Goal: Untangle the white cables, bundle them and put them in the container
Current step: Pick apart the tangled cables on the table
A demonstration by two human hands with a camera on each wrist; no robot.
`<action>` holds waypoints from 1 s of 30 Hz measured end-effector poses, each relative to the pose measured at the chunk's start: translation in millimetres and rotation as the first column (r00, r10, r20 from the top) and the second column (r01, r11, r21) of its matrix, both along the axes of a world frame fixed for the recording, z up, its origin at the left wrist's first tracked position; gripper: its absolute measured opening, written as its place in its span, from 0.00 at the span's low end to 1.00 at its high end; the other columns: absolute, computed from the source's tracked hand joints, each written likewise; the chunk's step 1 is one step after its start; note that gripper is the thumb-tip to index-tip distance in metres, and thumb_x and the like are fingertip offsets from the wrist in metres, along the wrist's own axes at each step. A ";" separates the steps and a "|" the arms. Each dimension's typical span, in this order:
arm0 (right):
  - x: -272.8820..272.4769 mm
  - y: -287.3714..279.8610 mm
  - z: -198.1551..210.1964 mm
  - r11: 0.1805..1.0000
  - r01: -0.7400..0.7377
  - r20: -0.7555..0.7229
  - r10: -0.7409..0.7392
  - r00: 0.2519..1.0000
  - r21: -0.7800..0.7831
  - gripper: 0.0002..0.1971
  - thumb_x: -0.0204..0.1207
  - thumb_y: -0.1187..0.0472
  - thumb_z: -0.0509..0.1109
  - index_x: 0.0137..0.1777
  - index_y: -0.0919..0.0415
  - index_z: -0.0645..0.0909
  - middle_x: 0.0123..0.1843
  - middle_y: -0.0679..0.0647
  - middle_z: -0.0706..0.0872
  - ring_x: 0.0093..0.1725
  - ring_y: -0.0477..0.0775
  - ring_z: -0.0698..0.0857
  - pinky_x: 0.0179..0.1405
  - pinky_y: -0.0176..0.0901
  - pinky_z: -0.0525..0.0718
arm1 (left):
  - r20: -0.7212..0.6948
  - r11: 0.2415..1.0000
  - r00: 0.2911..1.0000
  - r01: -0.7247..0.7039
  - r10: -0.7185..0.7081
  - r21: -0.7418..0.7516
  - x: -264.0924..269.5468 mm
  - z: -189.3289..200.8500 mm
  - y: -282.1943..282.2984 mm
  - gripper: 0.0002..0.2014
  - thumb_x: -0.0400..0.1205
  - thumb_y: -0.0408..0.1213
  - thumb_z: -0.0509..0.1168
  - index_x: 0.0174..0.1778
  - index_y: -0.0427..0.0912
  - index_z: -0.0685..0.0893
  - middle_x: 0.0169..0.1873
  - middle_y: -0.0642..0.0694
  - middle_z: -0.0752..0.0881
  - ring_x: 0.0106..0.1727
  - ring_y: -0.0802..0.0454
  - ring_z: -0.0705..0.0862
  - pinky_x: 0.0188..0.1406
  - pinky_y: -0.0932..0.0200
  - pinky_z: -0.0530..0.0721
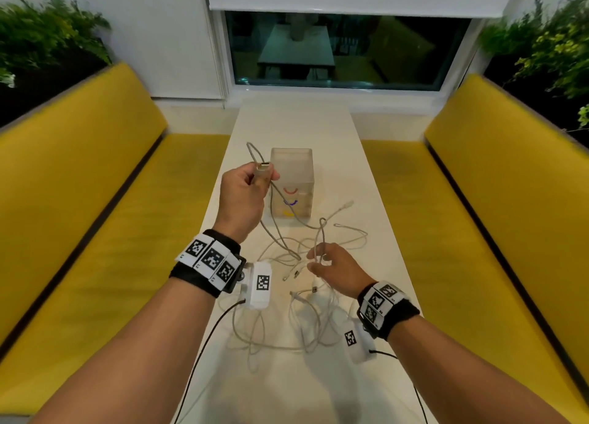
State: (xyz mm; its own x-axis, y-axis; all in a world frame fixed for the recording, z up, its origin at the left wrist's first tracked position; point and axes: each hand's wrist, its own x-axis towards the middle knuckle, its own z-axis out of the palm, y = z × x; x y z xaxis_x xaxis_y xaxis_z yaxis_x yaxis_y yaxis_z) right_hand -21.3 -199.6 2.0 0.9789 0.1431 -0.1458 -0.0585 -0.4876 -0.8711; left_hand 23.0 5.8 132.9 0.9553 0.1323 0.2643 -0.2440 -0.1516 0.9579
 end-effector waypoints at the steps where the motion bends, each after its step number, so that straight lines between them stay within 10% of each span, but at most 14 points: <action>1: 2.1 0.7 5.6 0.999 0.015 0.014 -0.015 1.000 0.046 0.06 0.80 0.58 0.74 0.51 0.60 0.86 0.55 0.50 0.86 0.54 0.47 0.83 0.55 0.36 0.78 | 0.003 1.000 1.000 0.002 -0.002 0.005 0.2 -0.1 0.4 0.15 0.90 0.39 0.63 0.37 0.45 0.87 0.18 0.61 0.75 0.24 0.59 0.69 0.28 0.63 0.69; 5: 9.1 4.2 25.7 0.972 0.103 0.032 -0.112 0.993 0.210 0.11 0.86 0.58 0.68 0.50 0.62 0.89 0.50 0.55 0.92 0.50 0.48 0.87 0.48 0.28 0.81 | 0.001 1.000 1.000 0.008 -0.008 0.002 2.2 -0.1 4.1 0.15 0.89 0.41 0.64 0.37 0.46 0.87 0.19 0.59 0.73 0.25 0.54 0.67 0.27 0.60 0.68; 8: 11.7 3.4 35.1 0.890 0.300 -0.105 -0.281 0.954 0.344 0.16 0.87 0.59 0.62 0.49 0.66 0.90 0.45 0.55 0.90 0.44 0.54 0.85 0.39 0.41 0.78 | -0.021 0.999 0.999 0.047 -0.047 -0.022 1.3 1.3 5.6 0.17 0.90 0.42 0.62 0.36 0.43 0.86 0.19 0.58 0.73 0.24 0.54 0.65 0.23 0.63 0.67; 14: 11.0 -2.4 39.0 0.866 0.419 -0.335 -0.322 0.885 0.275 0.14 0.85 0.57 0.62 0.47 0.62 0.88 0.42 0.59 0.88 0.35 0.56 0.82 0.33 0.41 0.73 | -0.089 0.991 0.990 0.114 -0.109 0.063 -0.7 -5.2 8.9 0.22 0.92 0.44 0.58 0.32 0.41 0.79 0.17 0.57 0.68 0.20 0.58 0.63 0.24 0.58 0.62; 17: 8.7 0.0 40.5 0.894 0.376 -0.160 -0.345 0.925 0.243 0.09 0.84 0.60 0.66 0.61 0.59 0.80 0.52 0.61 0.84 0.41 0.52 0.82 0.37 0.40 0.79 | -0.141 0.983 0.982 0.145 -0.129 0.113 -2.8 -10.9 7.4 0.22 0.92 0.43 0.57 0.33 0.39 0.79 0.15 0.59 0.70 0.19 0.62 0.65 0.26 0.57 0.63; 20: 4.2 5.0 38.0 0.899 0.436 0.193 -0.434 0.880 0.035 0.28 0.75 0.62 0.74 0.73 0.53 0.69 0.66 0.56 0.76 0.62 0.53 0.79 0.61 0.49 0.78 | -0.169 0.984 0.976 0.154 -0.139 0.083 -3.9 -16.3 5.0 0.22 0.92 0.44 0.58 0.32 0.41 0.80 0.19 0.56 0.69 0.21 0.58 0.63 0.25 0.58 0.62; 25: -7.2 27.8 47.2 0.904 0.388 0.545 -0.238 0.804 -0.178 0.40 0.67 0.60 0.75 0.80 0.46 0.64 0.68 0.54 0.71 0.65 0.57 0.73 0.63 0.54 0.70 | -0.195 0.981 0.962 0.196 -0.192 0.003 -10.2 -7.0 -8.3 0.21 0.92 0.41 0.57 0.33 0.40 0.79 0.17 0.58 0.70 0.20 0.60 0.64 0.21 0.63 0.64; 30: -9.6 38.3 49.5 0.927 0.189 0.606 0.050 0.794 -0.323 0.20 0.73 0.54 0.71 0.66 0.48 0.80 0.55 0.50 0.78 0.57 0.55 0.77 0.56 0.55 0.71 | -0.203 0.957 0.935 0.277 -0.290 -0.089 -13.8 0.9 -11.0 0.21 0.93 0.42 0.57 0.33 0.39 0.79 0.19 0.54 0.69 0.19 0.57 0.63 0.17 0.65 0.63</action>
